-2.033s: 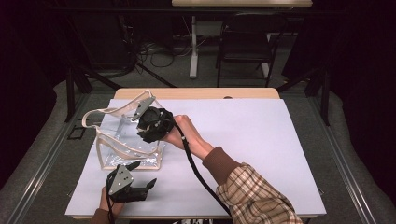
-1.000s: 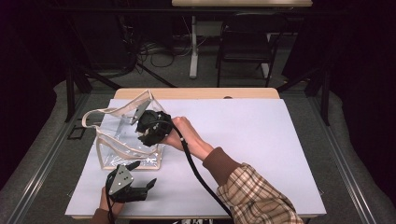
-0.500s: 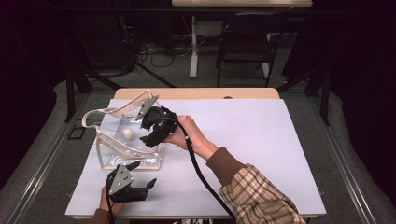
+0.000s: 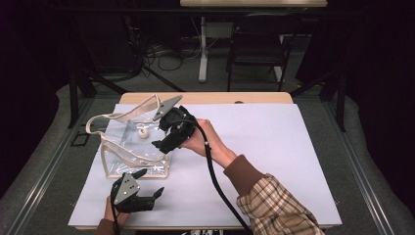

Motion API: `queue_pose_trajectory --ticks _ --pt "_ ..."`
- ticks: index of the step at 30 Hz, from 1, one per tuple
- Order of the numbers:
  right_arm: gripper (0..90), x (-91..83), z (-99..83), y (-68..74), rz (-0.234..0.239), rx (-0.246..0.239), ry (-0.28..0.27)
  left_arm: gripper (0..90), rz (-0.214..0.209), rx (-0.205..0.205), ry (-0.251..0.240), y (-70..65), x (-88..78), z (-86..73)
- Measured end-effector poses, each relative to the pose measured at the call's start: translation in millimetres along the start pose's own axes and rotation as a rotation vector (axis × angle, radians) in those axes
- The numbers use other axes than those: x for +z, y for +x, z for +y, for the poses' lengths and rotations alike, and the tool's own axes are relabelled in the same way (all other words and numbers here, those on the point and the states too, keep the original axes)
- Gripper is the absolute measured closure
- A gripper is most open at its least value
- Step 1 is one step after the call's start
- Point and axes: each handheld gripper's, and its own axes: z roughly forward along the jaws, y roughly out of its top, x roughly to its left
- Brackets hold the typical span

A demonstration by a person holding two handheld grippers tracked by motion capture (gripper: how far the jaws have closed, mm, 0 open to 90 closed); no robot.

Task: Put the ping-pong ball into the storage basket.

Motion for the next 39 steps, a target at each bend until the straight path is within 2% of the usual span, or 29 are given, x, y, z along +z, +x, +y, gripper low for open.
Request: queue_pose_trajectory --ticks 24,32,39 --pt "9.8 -32.0 -37.0 -14.7 -0.045 0.044 -0.014 16.1 0.009 -0.011 0.004 -0.1 0.3 -0.3" --pt "7.1 -40.3 -49.8 -17.4 -0.063 0.049 -0.027 16.0 0.012 -0.009 0.004 0.8 1.2 -0.3" --pt "4.9 -44.2 -63.4 -17.3 -0.073 0.074 -0.031 16.1 0.008 -0.008 0.004 0.1 -0.2 -1.1"
